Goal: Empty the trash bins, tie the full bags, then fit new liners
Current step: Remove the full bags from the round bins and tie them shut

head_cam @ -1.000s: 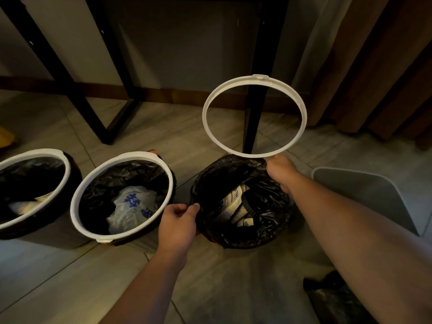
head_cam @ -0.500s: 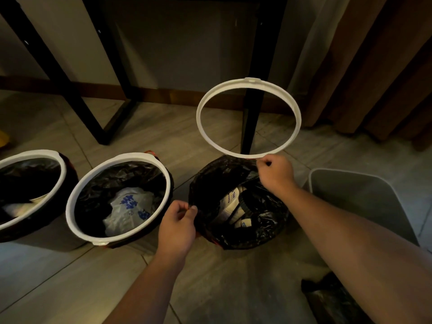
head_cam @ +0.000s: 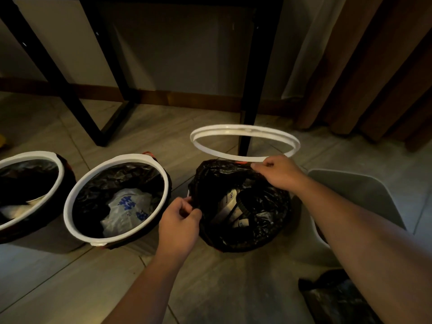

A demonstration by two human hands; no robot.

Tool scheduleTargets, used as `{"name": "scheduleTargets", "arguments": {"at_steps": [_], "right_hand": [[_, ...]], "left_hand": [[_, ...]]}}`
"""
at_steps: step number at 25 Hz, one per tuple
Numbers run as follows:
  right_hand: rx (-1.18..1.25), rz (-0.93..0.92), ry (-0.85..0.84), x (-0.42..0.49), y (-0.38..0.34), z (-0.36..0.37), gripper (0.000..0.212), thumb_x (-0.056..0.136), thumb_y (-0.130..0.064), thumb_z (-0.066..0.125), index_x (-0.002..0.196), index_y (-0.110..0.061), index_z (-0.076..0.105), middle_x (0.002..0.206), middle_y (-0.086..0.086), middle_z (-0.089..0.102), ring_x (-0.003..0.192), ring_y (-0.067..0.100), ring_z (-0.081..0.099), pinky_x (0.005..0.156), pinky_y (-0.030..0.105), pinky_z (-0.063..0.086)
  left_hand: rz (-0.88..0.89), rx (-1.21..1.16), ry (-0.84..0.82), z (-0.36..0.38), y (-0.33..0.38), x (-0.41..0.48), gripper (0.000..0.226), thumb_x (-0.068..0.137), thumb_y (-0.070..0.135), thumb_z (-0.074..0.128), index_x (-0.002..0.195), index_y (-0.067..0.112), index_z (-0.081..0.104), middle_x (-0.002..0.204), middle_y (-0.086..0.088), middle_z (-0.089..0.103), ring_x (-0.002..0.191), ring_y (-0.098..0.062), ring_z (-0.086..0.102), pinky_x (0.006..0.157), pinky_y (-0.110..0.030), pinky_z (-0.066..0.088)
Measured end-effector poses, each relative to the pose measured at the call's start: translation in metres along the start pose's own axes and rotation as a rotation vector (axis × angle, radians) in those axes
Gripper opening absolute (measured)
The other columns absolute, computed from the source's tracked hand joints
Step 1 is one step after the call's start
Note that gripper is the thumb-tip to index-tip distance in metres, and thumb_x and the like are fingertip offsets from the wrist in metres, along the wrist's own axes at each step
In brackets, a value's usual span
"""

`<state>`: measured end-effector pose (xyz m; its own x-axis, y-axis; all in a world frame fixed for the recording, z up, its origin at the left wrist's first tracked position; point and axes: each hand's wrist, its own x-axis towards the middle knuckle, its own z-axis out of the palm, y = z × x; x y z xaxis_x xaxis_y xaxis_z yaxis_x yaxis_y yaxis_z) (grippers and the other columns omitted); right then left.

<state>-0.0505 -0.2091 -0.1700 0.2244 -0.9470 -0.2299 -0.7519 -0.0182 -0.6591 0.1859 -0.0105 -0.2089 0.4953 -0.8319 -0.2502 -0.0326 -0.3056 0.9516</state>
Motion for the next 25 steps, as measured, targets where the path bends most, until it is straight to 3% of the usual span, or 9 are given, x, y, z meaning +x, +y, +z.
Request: {"name": "scheduleTargets", "arguments": {"at_steps": [3, 8, 10, 12, 15, 17, 20, 23, 25], "right_hand": [[0.026, 0.035, -0.051, -0.003, -0.008, -0.016, 0.039, 0.093, -0.064, 0.065, 0.091, -0.027, 0.077, 0.091, -0.002, 0.075, 0.089, 0.016, 0.07, 0.072, 0.032, 0.052], [-0.107, 0.054, -0.267, -0.012, -0.018, -0.032, 0.05, 0.087, -0.073, 0.066, 0.102, -0.027, 0.079, 0.104, 0.001, 0.076, 0.098, 0.019, 0.071, 0.094, 0.041, 0.057], [-0.132, 0.044, -0.302, -0.014, -0.021, -0.034, 0.044, 0.087, -0.071, 0.068, 0.108, -0.034, 0.075, 0.111, -0.005, 0.071, 0.1, 0.013, 0.065, 0.092, 0.036, 0.054], [-0.16, 0.043, -0.27, -0.015, -0.026, -0.03, 0.049, 0.088, -0.069, 0.07, 0.125, -0.036, 0.068, 0.121, -0.006, 0.063, 0.102, 0.011, 0.058, 0.086, 0.033, 0.047], [-0.315, 0.052, -0.261, -0.014, -0.035, -0.028, 0.063, 0.09, -0.061, 0.071, 0.143, -0.03, 0.055, 0.136, 0.0, 0.057, 0.105, 0.015, 0.054, 0.084, 0.032, 0.043], [-0.383, 0.121, -0.343, -0.015, -0.037, -0.031, 0.06, 0.09, -0.06, 0.073, 0.139, -0.028, 0.057, 0.127, -0.002, 0.06, 0.099, 0.016, 0.059, 0.076, 0.032, 0.05], [-0.413, 0.199, -0.468, -0.019, -0.033, -0.035, 0.052, 0.091, -0.054, 0.073, 0.135, -0.028, 0.059, 0.114, 0.0, 0.064, 0.096, 0.024, 0.067, 0.069, 0.035, 0.058], [-0.423, 0.166, -0.459, -0.02, -0.034, -0.035, 0.056, 0.096, -0.05, 0.069, 0.144, -0.024, 0.058, 0.13, 0.005, 0.065, 0.102, 0.022, 0.066, 0.068, 0.033, 0.053], [-0.464, 0.11, -0.435, -0.02, -0.038, -0.032, 0.061, 0.095, -0.054, 0.068, 0.145, -0.023, 0.056, 0.139, 0.005, 0.061, 0.11, 0.023, 0.061, 0.08, 0.034, 0.05]], "left_hand": [[0.002, -0.014, -0.022, 0.001, -0.001, -0.002, 0.039, 0.084, -0.004, 0.06, 0.065, 0.028, 0.046, 0.058, 0.008, 0.048, 0.054, -0.01, 0.045, 0.054, -0.035, 0.036], [0.029, -0.122, 0.019, -0.006, -0.004, -0.009, 0.05, 0.077, -0.02, 0.04, 0.066, 0.029, 0.049, 0.092, 0.002, 0.074, 0.085, -0.029, 0.06, 0.065, -0.043, 0.044], [0.008, -0.151, 0.072, -0.008, -0.003, -0.014, 0.043, 0.08, -0.009, 0.051, 0.076, 0.034, 0.055, 0.093, 0.007, 0.073, 0.086, -0.027, 0.063, 0.065, -0.043, 0.049], [-0.049, -0.117, 0.124, -0.007, -0.004, -0.023, 0.034, 0.078, 0.018, 0.071, 0.094, 0.044, 0.056, 0.101, 0.011, 0.071, 0.091, -0.023, 0.07, 0.074, -0.047, 0.058], [-0.27, -0.107, 0.1, 0.002, -0.01, -0.041, 0.057, 0.068, 0.043, 0.09, 0.108, 0.043, 0.05, 0.111, 0.005, 0.072, 0.098, -0.02, 0.075, 0.081, -0.047, 0.063], [-0.425, -0.2, 0.017, 0.01, -0.018, -0.051, 0.058, 0.073, 0.035, 0.094, 0.115, 0.034, 0.054, 0.111, 0.001, 0.075, 0.094, -0.022, 0.078, 0.075, -0.041, 0.062], [-0.483, -0.285, -0.091, 0.021, -0.025, -0.062, 0.046, 0.084, 0.009, 0.086, 0.121, 0.023, 0.062, 0.109, -0.002, 0.08, 0.093, -0.024, 0.08, 0.076, -0.04, 0.061], [-0.479, -0.345, -0.079, 0.024, -0.02, -0.066, 0.04, 0.09, -0.003, 0.074, 0.122, 0.019, 0.065, 0.107, -0.003, 0.081, 0.099, -0.028, 0.078, 0.074, -0.037, 0.061], [-0.489, -0.365, -0.068, 0.025, -0.015, -0.069, 0.039, 0.09, 0.0, 0.075, 0.121, 0.021, 0.065, 0.11, -0.004, 0.08, 0.101, -0.028, 0.078, 0.073, -0.037, 0.061]]}}
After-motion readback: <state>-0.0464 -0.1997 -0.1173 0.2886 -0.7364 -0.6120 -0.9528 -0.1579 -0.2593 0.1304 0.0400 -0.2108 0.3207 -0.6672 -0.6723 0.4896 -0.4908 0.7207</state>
